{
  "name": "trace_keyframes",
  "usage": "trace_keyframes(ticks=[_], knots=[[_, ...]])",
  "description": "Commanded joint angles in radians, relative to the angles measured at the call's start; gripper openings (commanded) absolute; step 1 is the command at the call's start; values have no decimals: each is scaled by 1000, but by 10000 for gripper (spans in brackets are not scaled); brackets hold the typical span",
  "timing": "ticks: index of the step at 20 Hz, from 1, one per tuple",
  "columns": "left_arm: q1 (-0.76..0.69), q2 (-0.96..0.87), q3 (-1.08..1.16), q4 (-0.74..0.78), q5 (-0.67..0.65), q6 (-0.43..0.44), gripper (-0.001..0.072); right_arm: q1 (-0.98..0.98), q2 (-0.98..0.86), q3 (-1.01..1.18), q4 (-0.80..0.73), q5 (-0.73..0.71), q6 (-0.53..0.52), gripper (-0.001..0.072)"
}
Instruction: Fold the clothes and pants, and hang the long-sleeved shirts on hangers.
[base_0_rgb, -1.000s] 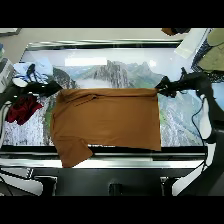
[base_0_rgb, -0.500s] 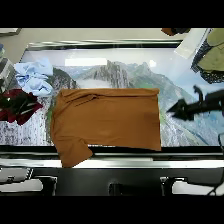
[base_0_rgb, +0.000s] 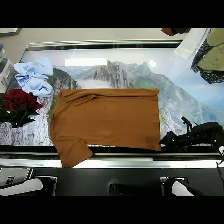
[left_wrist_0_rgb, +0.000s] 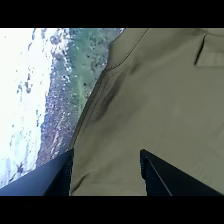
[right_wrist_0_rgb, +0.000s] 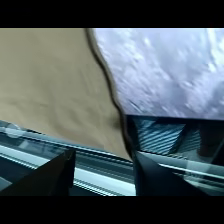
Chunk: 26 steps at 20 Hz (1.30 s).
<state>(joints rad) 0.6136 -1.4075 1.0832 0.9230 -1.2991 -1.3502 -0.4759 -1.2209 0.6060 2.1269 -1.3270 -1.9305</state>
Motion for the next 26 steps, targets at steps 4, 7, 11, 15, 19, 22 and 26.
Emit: trace_keyframes(ticks=[4,7,11,15,19,22,26], knots=[[2,4,-10,1,7,1,481,0,13,-34,-13,54,8,424],[2,4,-10,1,16,1,481,0,5,-53,20,77,6,424],[2,4,-10,1,27,0,481,0,-31,-91,81,89,-23,424],[2,4,-10,2,27,2,482,0,-40,-116,112,86,-27,369],[4,10,-84,30,21,61,482,0,-40,-116,128,102,-50,103],[8,29,-194,19,44,134,481,0,-40,-116,143,103,-56,32],[2,31,-286,-41,89,176,481,0,-40,-116,143,102,-60,32]])
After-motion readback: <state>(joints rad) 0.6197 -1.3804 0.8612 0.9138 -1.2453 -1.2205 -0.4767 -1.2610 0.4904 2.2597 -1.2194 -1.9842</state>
